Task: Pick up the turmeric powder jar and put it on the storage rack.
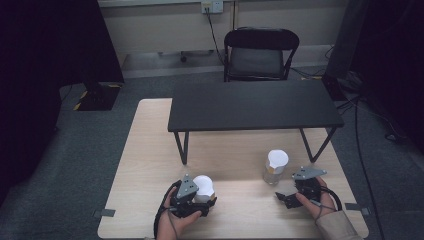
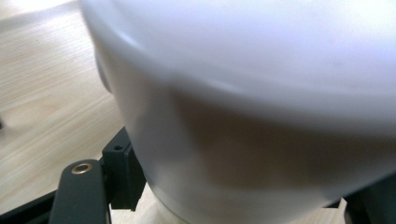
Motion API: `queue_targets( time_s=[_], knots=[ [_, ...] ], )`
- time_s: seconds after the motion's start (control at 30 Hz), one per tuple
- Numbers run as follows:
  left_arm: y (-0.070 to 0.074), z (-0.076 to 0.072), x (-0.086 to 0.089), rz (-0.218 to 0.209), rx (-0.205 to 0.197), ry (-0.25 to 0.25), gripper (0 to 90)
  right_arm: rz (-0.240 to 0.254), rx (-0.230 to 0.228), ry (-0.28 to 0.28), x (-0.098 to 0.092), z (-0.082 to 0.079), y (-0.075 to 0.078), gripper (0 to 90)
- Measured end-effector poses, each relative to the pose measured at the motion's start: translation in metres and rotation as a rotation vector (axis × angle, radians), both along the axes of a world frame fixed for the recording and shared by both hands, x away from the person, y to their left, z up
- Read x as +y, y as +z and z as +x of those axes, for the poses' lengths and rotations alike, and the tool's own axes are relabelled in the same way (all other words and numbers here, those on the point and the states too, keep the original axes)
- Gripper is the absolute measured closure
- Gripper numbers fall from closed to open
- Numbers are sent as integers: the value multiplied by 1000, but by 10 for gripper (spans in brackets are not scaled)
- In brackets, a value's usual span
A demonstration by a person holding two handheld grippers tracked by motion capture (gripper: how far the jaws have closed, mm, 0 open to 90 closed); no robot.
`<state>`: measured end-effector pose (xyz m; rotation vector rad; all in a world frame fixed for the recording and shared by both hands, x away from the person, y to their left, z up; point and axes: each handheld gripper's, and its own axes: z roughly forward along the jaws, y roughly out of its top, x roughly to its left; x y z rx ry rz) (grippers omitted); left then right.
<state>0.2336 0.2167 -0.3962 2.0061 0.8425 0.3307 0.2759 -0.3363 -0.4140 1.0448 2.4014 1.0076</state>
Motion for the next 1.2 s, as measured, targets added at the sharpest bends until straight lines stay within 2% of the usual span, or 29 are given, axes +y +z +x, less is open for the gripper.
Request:
queue_targets(
  time_s=[0.37, 0.6, 0.7, 0.9, 1.03, 1.1, 1.2],
  knots=[
    [9, 19, -17, -7, 6, -43, 292, 0, 0, 0, 0, 0, 0, 0],
    [16, 31, -30, 3, -2, -67, 294, 0, 0, 0, 0, 0, 0, 0],
    [16, 37, -36, -12, 0, -76, 293, 0, 0, 0, 0, 0, 0, 0],
    [19, 46, -48, 2, -1, -85, 294, 0, 0, 0, 0, 0, 0, 0],
    [23, 51, -53, 6, -12, -95, 295, 0, 0, 1, 0, 0, 0, 0],
    [25, 53, -55, -6, -15, -98, 295, 0, 0, 1, 0, 0, 0, 0],
    [29, 56, -59, 5, -24, -103, 295, 0, 0, 1, 0, 0, 0, 0]
  ],
)
